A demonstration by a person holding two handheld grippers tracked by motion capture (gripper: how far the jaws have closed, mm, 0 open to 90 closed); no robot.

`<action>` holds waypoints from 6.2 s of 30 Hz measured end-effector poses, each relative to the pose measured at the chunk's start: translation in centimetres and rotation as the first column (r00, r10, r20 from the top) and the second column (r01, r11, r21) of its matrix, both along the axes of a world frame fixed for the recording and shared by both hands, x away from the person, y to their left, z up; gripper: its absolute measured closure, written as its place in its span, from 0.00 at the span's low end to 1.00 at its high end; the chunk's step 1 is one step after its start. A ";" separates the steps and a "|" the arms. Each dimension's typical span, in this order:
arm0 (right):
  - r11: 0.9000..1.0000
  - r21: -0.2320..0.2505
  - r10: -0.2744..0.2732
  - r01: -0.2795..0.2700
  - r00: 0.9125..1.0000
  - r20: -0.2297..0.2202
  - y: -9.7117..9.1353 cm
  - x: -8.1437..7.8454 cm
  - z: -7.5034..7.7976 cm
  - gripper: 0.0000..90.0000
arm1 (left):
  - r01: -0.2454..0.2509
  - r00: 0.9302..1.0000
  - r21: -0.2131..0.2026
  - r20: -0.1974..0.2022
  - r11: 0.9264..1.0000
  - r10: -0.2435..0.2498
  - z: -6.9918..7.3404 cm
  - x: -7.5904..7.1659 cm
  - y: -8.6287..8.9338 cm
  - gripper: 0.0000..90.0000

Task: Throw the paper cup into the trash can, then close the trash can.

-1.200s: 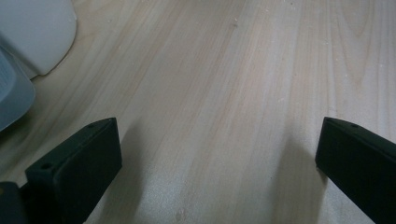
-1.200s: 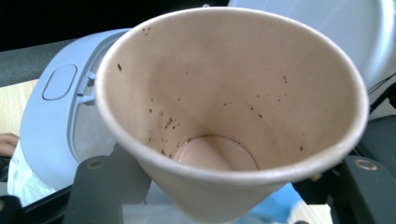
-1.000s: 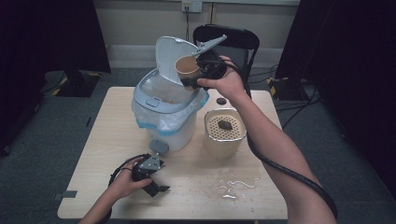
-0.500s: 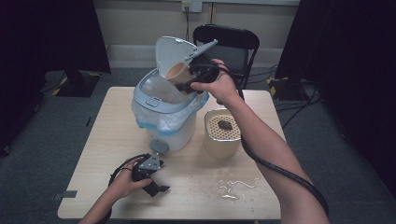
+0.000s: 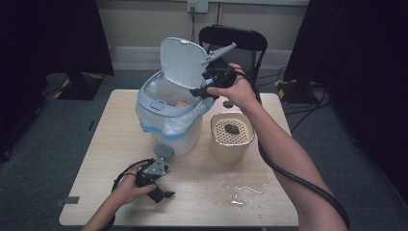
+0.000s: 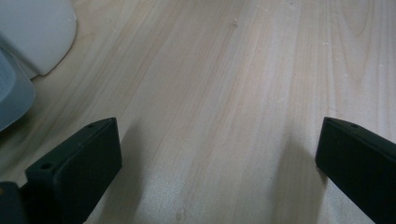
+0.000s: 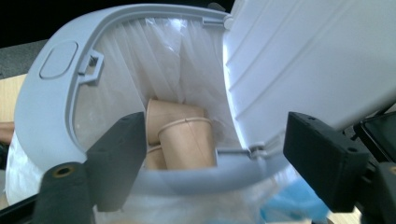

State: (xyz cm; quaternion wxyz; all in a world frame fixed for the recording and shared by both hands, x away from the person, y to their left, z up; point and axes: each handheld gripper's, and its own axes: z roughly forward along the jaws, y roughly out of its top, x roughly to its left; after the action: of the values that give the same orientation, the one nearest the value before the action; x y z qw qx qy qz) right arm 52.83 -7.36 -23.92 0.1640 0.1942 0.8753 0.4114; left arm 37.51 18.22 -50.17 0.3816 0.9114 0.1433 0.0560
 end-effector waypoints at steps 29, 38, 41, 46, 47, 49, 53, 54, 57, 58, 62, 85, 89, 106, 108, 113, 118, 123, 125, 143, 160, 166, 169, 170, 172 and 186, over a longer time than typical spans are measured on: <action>0.997 0.044 -0.057 0.058 0.998 -0.010 -1.8 1.3 0.0 0.29 | 0.003 1.000 -0.010 -0.002 1.000 -0.003 -0.1 0.0 0.0 0.00; 0.994 0.095 -0.048 0.048 0.999 -0.009 -1.5 1.1 0.9 0.30 | 0.002 1.000 -0.005 -0.002 1.000 -0.002 0.0 0.0 0.0 0.00; 0.996 0.085 -0.033 0.033 0.999 -0.004 -1.3 0.8 1.2 0.34 | 0.003 1.000 -0.010 -0.002 1.000 -0.003 -0.1 0.0 0.0 0.00; 0.996 0.087 -0.008 0.007 1.000 0.010 -0.9 0.0 2.0 0.34 | 0.002 1.000 -0.011 -0.006 1.000 -0.002 -0.1 0.0 0.0 0.00; 0.997 0.080 0.001 -0.002 1.000 0.014 -0.8 -0.2 2.1 0.33 | -0.001 1.000 -0.011 -0.005 1.000 0.001 -0.1 0.0 0.0 0.00; 0.998 0.049 0.025 -0.026 0.999 0.037 -0.4 -1.0 2.4 0.30 | -0.001 1.000 -0.012 -0.005 1.000 0.001 -0.1 0.0 0.0 0.00; 0.998 0.035 0.050 -0.051 0.998 0.037 -0.1 -1.5 2.3 0.29 | -0.001 1.000 -0.011 -0.005 1.000 0.001 -0.1 0.0 0.0 0.00; 0.998 0.027 0.061 -0.062 0.998 0.031 0.0 -1.7 2.2 0.29 | -0.001 1.000 -0.011 -0.005 1.000 0.001 -0.1 0.0 0.0 0.00; 0.996 0.007 0.091 -0.091 0.996 0.007 0.2 -2.0 1.8 0.28 | -0.004 1.000 -0.012 -0.006 1.000 0.004 -0.1 -0.1 0.0 0.00; 0.995 0.000 0.097 -0.097 0.995 0.004 0.2 -2.1 1.7 0.28 | -0.005 1.000 -0.013 -0.006 1.000 0.005 -0.1 -0.1 0.0 0.00; 0.993 0.007 0.115 -0.114 0.993 -0.015 0.3 -2.3 1.5 0.26 | -0.003 1.000 -0.011 -0.006 1.000 0.003 -0.1 -0.1 0.0 0.00; 0.978 0.041 0.205 -0.205 0.979 -0.003 1.5 -4.0 1.2 0.33 | -0.007 1.000 -0.011 -0.007 1.000 0.007 -0.1 -0.1 0.0 0.00; 0.972 0.056 0.229 -0.227 0.973 -0.034 2.0 -4.1 0.9 0.42 | -0.006 1.000 -0.010 -0.006 1.000 0.005 -0.1 -0.2 0.0 0.00; 0.978 0.108 0.189 -0.176 0.974 -0.123 2.0 -2.8 -1.3 0.84 | -0.002 1.000 -0.011 -0.002 1.000 0.002 -0.1 -0.2 0.0 0.00; 0.982 0.099 0.174 -0.164 0.979 -0.106 2.2 -2.6 -1.3 0.88 | -0.002 1.000 -0.011 -0.002 1.000 0.002 -0.1 -0.2 0.0 0.00; 0.987 0.068 0.148 -0.143 0.985 -0.084 2.9 -2.3 -1.2 0.93 | -0.001 1.000 -0.005 -0.004 1.000 0.001 0.0 -0.3 0.0 0.00; 0.989 0.026 0.145 -0.144 0.987 -0.073 3.7 -1.9 -0.9 0.96 | -0.003 1.000 -0.006 -0.006 1.000 0.003 0.0 -0.3 0.0 0.00; 0.990 0.031 0.137 -0.135 0.989 -0.063 4.1 -2.0 -1.1 1.00 | 0.000 1.000 -0.006 -0.007 1.000 -0.001 0.0 -0.3 0.0 0.00; 0.990 0.034 0.137 -0.135 0.988 -0.070 4.0 -1.9 -1.1 1.00 | -0.003 1.000 -0.009 -0.007 1.000 0.003 0.0 -0.3 0.0 0.00; 0.995 0.074 0.076 -0.068 0.992 -0.105 2.3 -1.7 -1.3 0.50 | 0.005 1.000 0.014 -0.003 1.000 -0.005 0.1 -0.4 0.1 0.00; 0.998 0.068 0.019 -0.015 0.998 -0.059 -0.8 -4.2 -0.2 0.20 | 0.002 1.000 -0.008 -0.003 1.000 -0.002 -0.1 -0.5 0.1 0.00; 0.998 0.068 0.018 -0.014 0.998 -0.059 -1.9 -4.9 -0.6 0.19 | -0.003 1.000 0.002 -0.006 1.000 0.003 0.0 -0.5 0.1 0.00; 0.997 0.077 0.017 -0.013 0.998 -0.059 -2.3 -5.2 -0.8 0.18 | -0.003 1.000 0.002 -0.006 1.000 0.003 0.0 -0.5 0.1 0.00; 0.997 0.083 0.015 -0.011 0.998 -0.058 -2.4 -5.2 -0.9 0.18 | -0.003 1.000 0.002 -0.006 1.000 0.003 0.0 -0.5 0.1 0.00; 0.996 0.087 0.022 -0.017 0.998 -0.059 -2.7 -5.4 -1.1 0.17 | -0.003 1.000 0.002 -0.006 1.000 0.003 0.0 -0.5 0.1 0.00; 0.995 0.101 0.021 -0.014 0.997 -0.069 -4.0 -6.7 -2.6 0.16 | -0.003 1.000 0.002 -0.006 1.000 0.003 0.0 -0.5 0.1 0.00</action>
State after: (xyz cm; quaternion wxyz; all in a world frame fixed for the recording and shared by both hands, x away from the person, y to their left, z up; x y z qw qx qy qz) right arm 46.17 -11.41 -26.48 0.1196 0.2087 0.8603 0.4495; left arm 36.97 18.37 -50.19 0.3799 0.9119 0.1457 0.0540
